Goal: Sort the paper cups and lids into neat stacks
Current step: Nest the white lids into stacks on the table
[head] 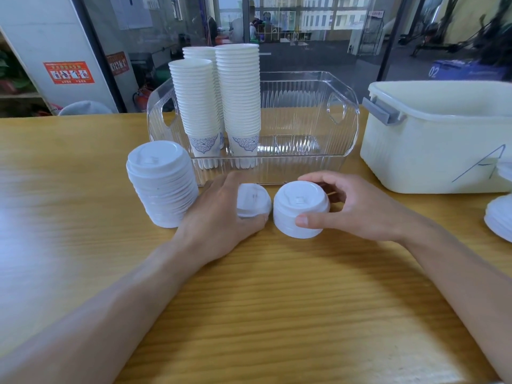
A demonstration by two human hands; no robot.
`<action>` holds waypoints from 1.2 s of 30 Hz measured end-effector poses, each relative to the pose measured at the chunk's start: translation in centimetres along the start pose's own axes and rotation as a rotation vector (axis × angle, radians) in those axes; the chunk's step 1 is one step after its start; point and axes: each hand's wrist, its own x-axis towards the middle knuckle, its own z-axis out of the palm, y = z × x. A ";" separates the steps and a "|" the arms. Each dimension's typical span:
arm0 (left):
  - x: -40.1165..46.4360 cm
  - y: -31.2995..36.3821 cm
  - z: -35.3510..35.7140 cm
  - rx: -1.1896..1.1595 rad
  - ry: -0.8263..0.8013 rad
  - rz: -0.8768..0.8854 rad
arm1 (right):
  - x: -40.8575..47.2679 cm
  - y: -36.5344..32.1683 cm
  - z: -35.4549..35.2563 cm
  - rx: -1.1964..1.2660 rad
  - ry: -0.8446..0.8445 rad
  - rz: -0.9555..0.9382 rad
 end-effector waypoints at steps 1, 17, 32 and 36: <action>0.0 0.1 0.0 -0.020 0.039 0.004 | 0.0 0.0 0.0 0.008 -0.003 -0.003; 0.2 0.7 -0.1 -0.624 -0.191 0.220 | 0.1 0.3 1.1 0.193 -0.125 -0.055; 0.4 0.3 0.6 -0.539 -0.237 0.179 | 0.2 0.4 1.9 0.089 -0.032 -0.046; 0.7 0.1 0.3 -0.591 -0.308 0.177 | 0.1 0.3 1.7 0.062 -0.061 -0.062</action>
